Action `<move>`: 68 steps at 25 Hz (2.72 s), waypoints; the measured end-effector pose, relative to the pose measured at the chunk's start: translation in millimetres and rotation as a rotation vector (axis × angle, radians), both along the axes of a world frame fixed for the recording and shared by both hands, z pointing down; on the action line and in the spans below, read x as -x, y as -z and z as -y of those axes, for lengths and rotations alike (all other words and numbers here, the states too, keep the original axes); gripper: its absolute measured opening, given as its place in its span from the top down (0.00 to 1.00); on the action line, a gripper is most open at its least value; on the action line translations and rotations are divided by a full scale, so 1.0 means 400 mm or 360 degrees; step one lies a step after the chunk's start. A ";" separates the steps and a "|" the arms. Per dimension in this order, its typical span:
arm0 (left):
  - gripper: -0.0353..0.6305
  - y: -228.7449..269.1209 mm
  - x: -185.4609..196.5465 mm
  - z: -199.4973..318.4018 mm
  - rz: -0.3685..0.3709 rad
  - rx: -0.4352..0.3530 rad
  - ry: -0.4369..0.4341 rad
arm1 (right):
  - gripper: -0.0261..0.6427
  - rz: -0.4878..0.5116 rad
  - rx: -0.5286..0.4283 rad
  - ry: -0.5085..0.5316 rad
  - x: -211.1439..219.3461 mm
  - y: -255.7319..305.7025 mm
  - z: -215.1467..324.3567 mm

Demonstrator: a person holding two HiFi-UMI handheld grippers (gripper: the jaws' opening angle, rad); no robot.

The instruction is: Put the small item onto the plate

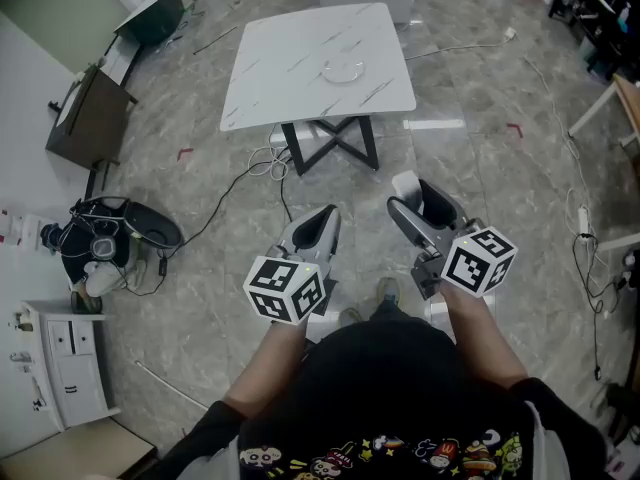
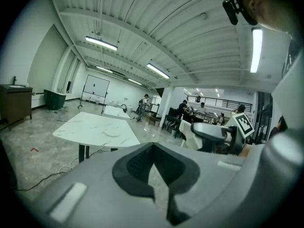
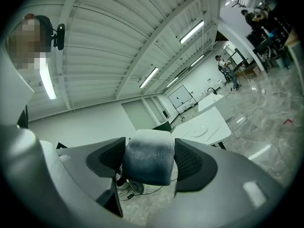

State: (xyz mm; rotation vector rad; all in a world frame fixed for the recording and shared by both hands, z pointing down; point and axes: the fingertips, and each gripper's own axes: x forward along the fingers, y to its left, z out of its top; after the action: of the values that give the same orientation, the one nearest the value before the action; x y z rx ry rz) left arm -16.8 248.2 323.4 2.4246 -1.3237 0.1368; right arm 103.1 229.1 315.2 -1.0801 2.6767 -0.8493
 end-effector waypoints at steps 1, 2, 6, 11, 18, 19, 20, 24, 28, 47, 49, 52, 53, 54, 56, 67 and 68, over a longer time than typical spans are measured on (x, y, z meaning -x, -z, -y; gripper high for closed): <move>0.95 -0.005 -0.006 0.011 0.0000 0.0009 0.0010 | 0.44 0.0002 0.0001 0.0008 -0.007 -0.001 0.012; 0.95 -0.011 -0.012 0.024 0.0002 0.0017 0.0022 | 0.44 0.0002 0.0000 0.0019 -0.015 -0.002 0.027; 0.95 -0.032 -0.037 0.082 0.0014 0.0011 0.0083 | 0.44 -0.0012 -0.0021 0.0079 -0.048 -0.021 0.101; 0.95 -0.054 -0.054 0.139 0.0009 0.0034 0.0144 | 0.44 -0.0046 -0.0009 0.0121 -0.071 -0.036 0.175; 0.95 -0.071 -0.036 0.252 -0.0017 0.0058 0.0140 | 0.44 -0.0043 0.0013 0.0124 -0.037 -0.047 0.282; 0.95 -0.072 -0.037 0.272 -0.0022 0.0061 0.0131 | 0.44 -0.0047 0.0015 0.0122 -0.033 -0.047 0.295; 0.95 -0.073 -0.038 0.292 -0.0029 0.0064 0.0121 | 0.44 -0.0054 0.0016 0.0122 -0.030 -0.047 0.308; 0.95 -0.072 -0.033 0.376 -0.0040 0.0066 0.0077 | 0.44 -0.0075 0.0036 0.0109 -0.012 -0.054 0.373; 0.95 -0.075 -0.009 0.464 -0.0062 0.0081 0.0047 | 0.44 -0.0094 0.0068 0.0090 0.013 -0.064 0.445; 0.95 -0.057 0.142 0.743 -0.0125 0.0072 -0.0172 | 0.44 -0.0206 0.0096 -0.0066 0.192 -0.074 0.692; 0.95 -0.049 0.157 0.766 -0.0135 0.0050 -0.0193 | 0.44 -0.0207 0.0099 -0.0083 0.212 -0.076 0.711; 0.95 -0.052 0.179 0.784 -0.0155 0.0054 -0.0200 | 0.44 -0.0215 0.0123 -0.0086 0.243 -0.081 0.722; 0.95 -0.053 0.188 0.787 -0.0159 0.0054 -0.0198 | 0.44 -0.0220 0.0126 -0.0080 0.255 -0.083 0.724; 0.95 -0.055 0.197 0.789 -0.0163 0.0054 -0.0195 | 0.44 -0.0221 0.0130 -0.0075 0.266 -0.085 0.726; 0.95 -0.058 0.211 0.795 -0.0172 0.0055 -0.0186 | 0.44 -0.0217 0.0141 -0.0071 0.283 -0.089 0.733; 0.95 -0.054 0.204 0.857 -0.0163 0.0059 -0.0182 | 0.44 -0.0218 0.0138 -0.0043 0.295 -0.089 0.799; 0.95 -0.055 0.202 0.867 -0.0156 0.0062 -0.0183 | 0.44 -0.0214 0.0139 -0.0042 0.293 -0.090 0.809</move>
State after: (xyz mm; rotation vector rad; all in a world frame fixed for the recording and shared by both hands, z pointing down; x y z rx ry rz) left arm -97.6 -98.8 345.5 2.4414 -1.1302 0.0721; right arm -14.2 -94.7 351.2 -1.2307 2.7497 -0.9285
